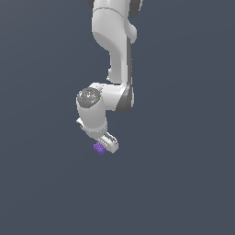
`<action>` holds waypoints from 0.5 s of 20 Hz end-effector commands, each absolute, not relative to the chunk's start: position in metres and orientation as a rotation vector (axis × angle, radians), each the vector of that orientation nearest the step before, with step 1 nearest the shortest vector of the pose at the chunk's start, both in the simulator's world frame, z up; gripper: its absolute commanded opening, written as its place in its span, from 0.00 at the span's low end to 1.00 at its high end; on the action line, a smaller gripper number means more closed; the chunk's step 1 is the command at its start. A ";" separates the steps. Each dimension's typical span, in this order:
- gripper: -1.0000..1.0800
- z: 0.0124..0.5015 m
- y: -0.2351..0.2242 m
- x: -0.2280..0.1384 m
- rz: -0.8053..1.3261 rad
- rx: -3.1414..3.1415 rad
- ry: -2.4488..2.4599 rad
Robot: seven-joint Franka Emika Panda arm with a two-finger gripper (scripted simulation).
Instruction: Pick up the object and move it to a goal position.
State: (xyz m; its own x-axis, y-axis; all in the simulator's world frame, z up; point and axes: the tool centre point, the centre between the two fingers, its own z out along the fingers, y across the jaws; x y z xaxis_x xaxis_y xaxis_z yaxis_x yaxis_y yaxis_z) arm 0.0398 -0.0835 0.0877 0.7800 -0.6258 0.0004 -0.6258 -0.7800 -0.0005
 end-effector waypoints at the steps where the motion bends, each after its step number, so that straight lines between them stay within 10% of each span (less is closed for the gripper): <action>1: 0.96 0.081 -0.084 0.039 0.001 -2.963 1.044; 10: 0.96 0.041 -0.084 0.039 0.000 -2.961 1.051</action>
State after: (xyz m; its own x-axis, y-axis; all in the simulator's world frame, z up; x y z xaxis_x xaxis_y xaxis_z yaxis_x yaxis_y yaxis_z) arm 0.0381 -0.0841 0.0449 0.7766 -0.6300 -0.0015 -0.6300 -0.7766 0.0010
